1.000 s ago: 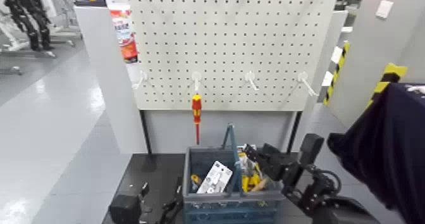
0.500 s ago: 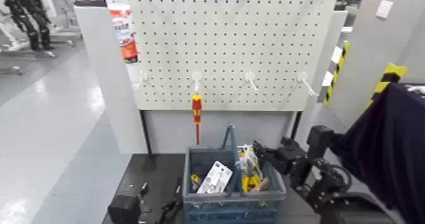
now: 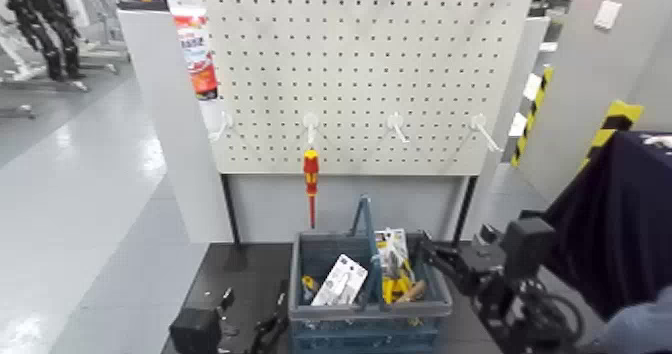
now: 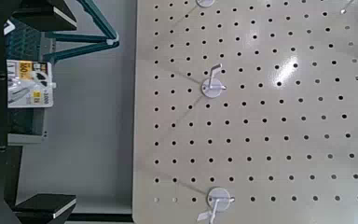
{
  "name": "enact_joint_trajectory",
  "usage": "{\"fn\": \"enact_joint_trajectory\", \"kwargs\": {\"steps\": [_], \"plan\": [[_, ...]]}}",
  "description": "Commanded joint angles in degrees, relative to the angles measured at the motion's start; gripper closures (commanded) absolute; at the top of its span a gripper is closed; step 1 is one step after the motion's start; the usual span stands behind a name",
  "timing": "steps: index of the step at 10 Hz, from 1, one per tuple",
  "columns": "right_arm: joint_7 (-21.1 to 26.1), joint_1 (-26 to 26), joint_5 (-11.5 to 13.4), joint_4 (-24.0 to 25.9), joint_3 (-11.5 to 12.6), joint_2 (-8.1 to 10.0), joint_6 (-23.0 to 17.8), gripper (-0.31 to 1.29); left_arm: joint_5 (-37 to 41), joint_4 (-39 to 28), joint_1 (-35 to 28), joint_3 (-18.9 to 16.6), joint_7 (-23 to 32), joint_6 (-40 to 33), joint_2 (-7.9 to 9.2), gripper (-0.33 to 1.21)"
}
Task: Put the tool with the wooden handle into the crate.
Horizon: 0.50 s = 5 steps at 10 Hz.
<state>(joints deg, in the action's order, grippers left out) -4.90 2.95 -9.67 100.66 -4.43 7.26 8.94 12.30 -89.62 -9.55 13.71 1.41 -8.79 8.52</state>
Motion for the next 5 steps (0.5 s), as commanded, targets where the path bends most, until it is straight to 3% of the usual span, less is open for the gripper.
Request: {"fn": "enact_joint_trajectory", "kwargs": {"steps": [1, 3, 5], "plan": [[1.5, 5.7, 1.9, 4.5, 0.6, 0.29, -0.5, 0.02, 0.0, -0.2, 0.1, 0.3, -0.1, 0.0, 0.35, 0.26], [2.4, 9.8, 4.0, 6.1, 0.8, -0.32, -1.1, 0.02, 0.0, -0.2, 0.1, 0.4, -0.1, 0.1, 0.53, 0.26], [2.7, 13.9, 5.1, 5.4, 0.4, -1.73, -4.6, 0.03, 0.0, -0.4, 0.1, 0.3, -0.1, 0.0, 0.53, 0.26]]}}
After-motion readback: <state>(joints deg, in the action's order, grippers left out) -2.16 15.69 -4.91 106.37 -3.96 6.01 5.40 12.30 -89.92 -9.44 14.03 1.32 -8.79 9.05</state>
